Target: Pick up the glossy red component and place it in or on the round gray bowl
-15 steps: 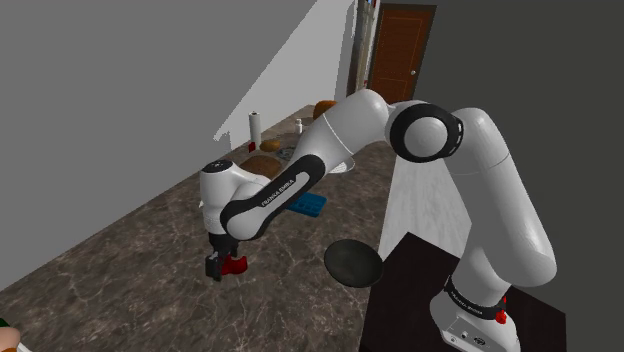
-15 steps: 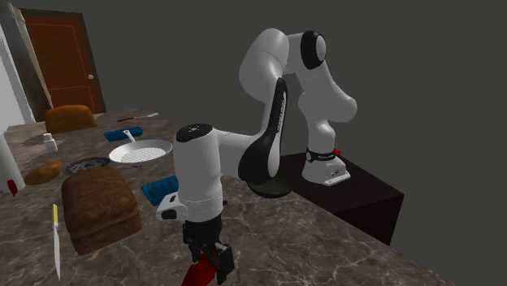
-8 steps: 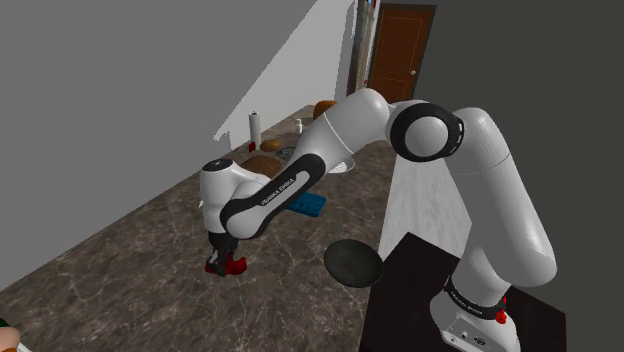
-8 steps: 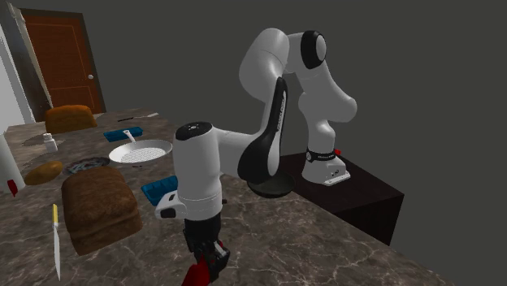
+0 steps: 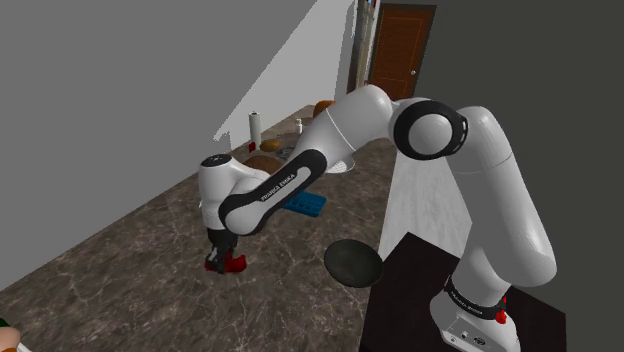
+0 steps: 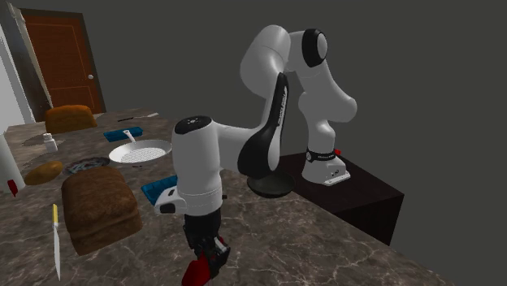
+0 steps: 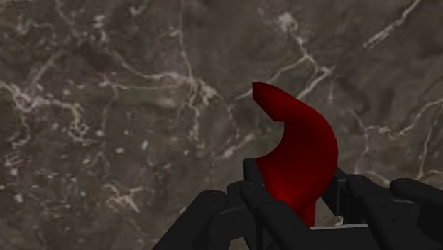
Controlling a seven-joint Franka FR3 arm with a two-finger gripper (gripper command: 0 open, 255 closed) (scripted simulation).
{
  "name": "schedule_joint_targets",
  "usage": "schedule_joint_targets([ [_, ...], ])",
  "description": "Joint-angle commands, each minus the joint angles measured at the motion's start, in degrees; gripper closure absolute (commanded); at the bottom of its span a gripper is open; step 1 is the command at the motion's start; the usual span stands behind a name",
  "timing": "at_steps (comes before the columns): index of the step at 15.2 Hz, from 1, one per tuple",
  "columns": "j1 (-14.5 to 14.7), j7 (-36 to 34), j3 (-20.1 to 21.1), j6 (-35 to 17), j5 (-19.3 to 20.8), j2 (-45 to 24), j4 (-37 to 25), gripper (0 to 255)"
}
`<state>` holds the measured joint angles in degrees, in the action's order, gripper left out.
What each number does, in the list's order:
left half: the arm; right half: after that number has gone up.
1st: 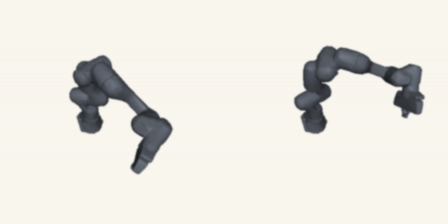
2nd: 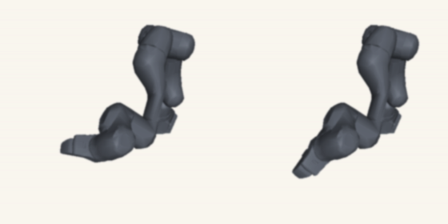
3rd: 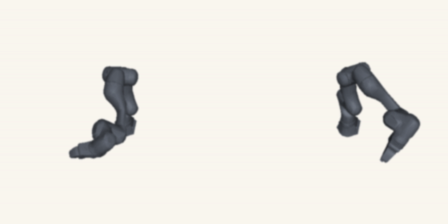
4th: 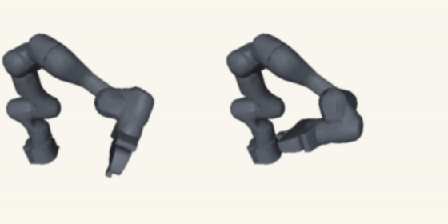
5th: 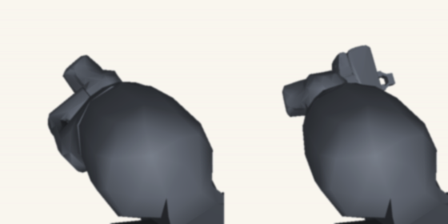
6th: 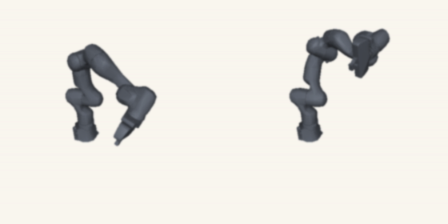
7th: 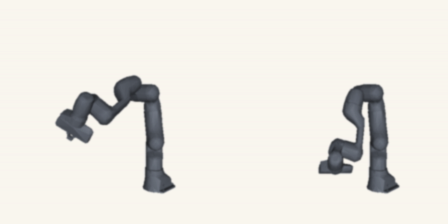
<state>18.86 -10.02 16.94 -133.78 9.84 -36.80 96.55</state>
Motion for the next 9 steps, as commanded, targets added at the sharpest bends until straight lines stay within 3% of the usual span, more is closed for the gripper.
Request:
schedule_joint_targets([
  [1,-0.24,0.17,0.26,0.98,-0.33,1.13,0.16,255],
  [9,-0.82,0.7,1.12,5.35,-1.49,4.72,-0.7,255],
])
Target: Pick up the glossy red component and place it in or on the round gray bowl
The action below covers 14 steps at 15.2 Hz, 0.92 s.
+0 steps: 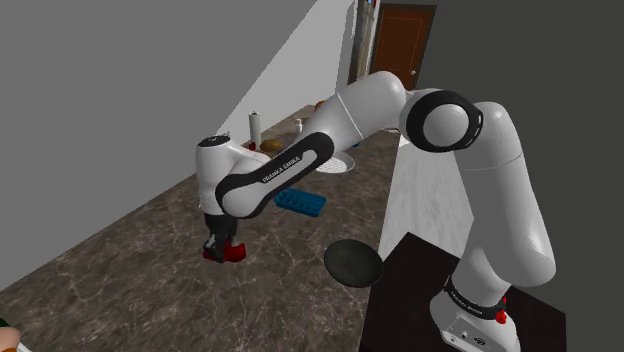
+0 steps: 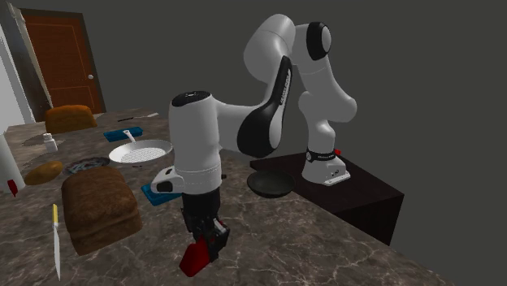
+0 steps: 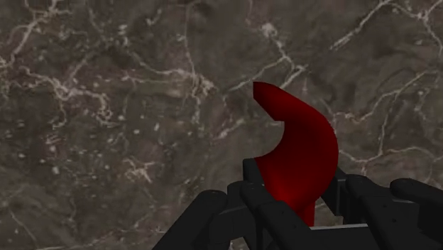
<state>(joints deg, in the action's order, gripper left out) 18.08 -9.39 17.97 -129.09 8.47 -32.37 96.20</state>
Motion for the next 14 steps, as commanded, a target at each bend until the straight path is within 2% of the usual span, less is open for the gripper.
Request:
schedule_joint_targets([
  [1,-0.1,0.14,0.18,1.23,-0.26,0.7,-0.53,255],
  [11,-0.57,0.7,0.97,7.02,-1.52,4.25,-2.89,255],
  [14,-3.0,2.23,1.68,3.18,-3.45,11.11,7.61,255],
])
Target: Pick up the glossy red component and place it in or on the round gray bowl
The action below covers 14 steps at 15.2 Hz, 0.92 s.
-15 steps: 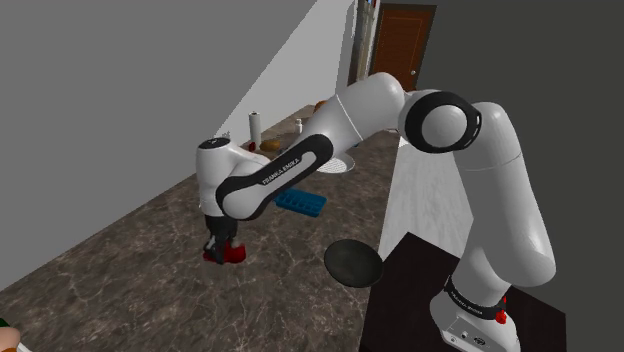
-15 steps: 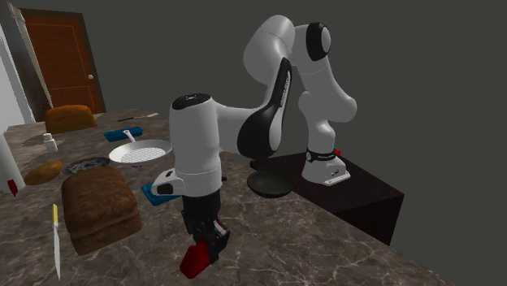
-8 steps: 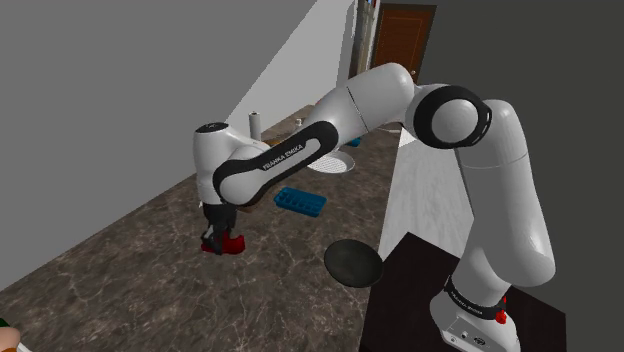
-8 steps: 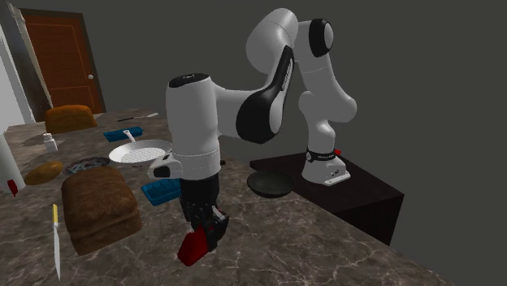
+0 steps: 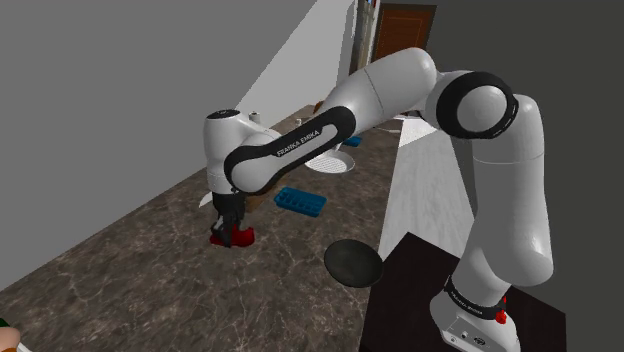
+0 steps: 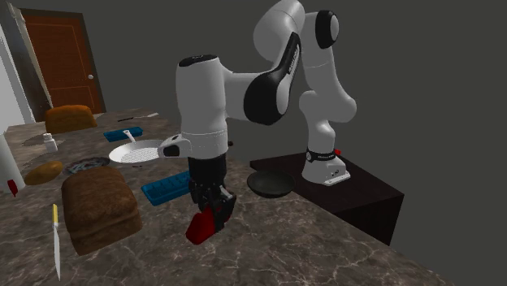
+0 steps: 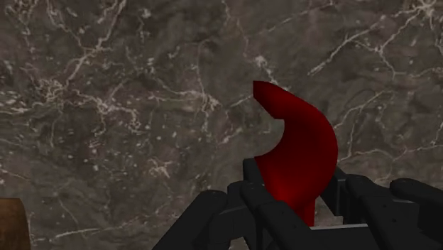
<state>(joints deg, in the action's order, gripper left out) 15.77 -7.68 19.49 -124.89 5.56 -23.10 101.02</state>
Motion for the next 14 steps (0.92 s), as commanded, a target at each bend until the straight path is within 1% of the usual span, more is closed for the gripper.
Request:
schedule_joint_targets([
  [1,-1.43,1.16,0.37,-2.14,-1.28,4.04,6.02,255],
  [5,-3.97,4.36,0.94,-5.89,-4.71,12.62,17.93,255],
  [8,-5.37,7.37,1.01,-7.96,-7.73,18.98,26.05,255],
  [11,-6.15,10.76,0.58,-9.38,-10.94,25.36,33.62,255],
  [14,-6.33,14.28,-0.39,-10.13,-14.0,31.82,40.74,255],
])
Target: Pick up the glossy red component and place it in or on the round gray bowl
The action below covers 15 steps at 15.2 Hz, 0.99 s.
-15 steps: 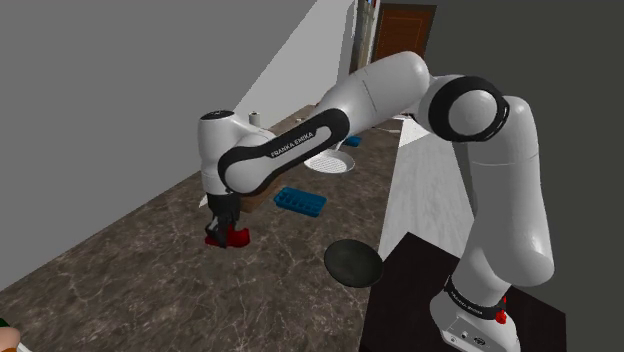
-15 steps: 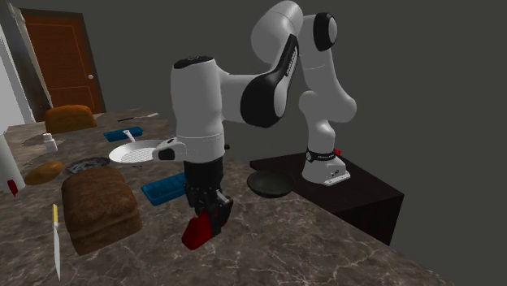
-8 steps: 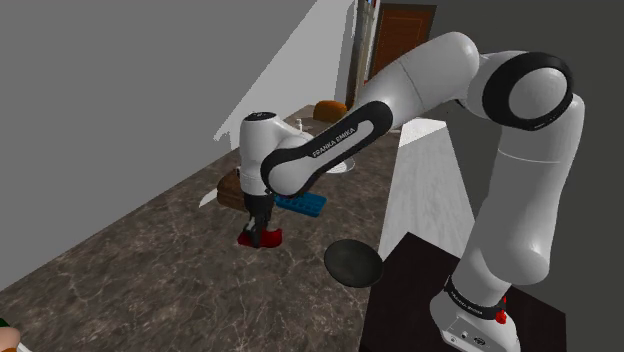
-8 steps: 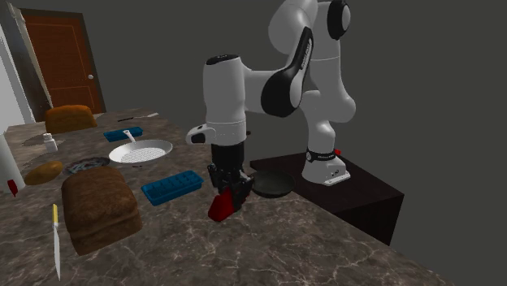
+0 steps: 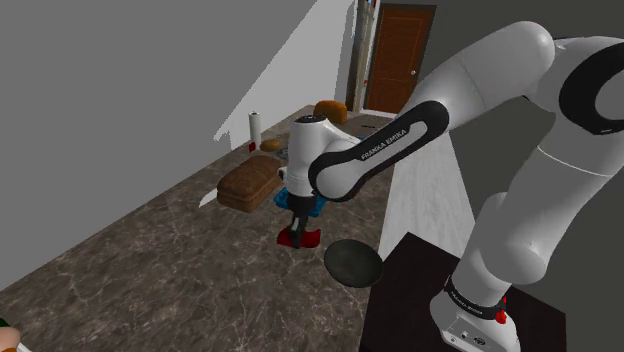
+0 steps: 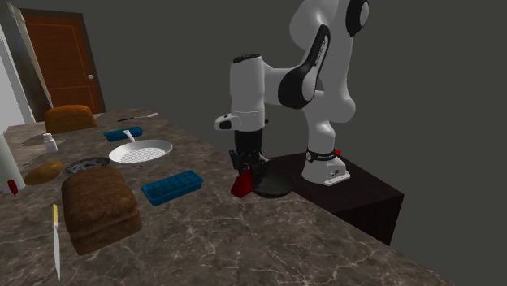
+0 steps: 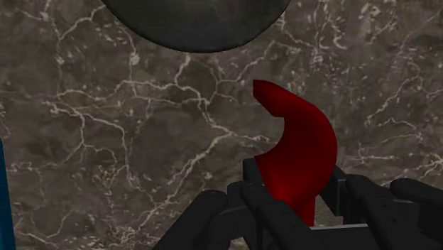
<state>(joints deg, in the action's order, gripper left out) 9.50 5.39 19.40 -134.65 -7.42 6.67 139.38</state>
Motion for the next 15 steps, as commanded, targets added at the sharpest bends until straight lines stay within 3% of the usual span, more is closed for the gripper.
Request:
schedule_joint_targets([
  [1,0.01,2.36,-0.76,-0.47,-1.94,4.23,4.67,255],
  [7,0.89,8.56,-4.33,0.64,-5.76,17.92,17.63,255],
  [12,1.04,12.79,-8.04,4.42,-6.13,31.26,27.7,255],
  [15,1.23,13.04,-7.75,0.99,-6.61,29.04,28.92,255],
])
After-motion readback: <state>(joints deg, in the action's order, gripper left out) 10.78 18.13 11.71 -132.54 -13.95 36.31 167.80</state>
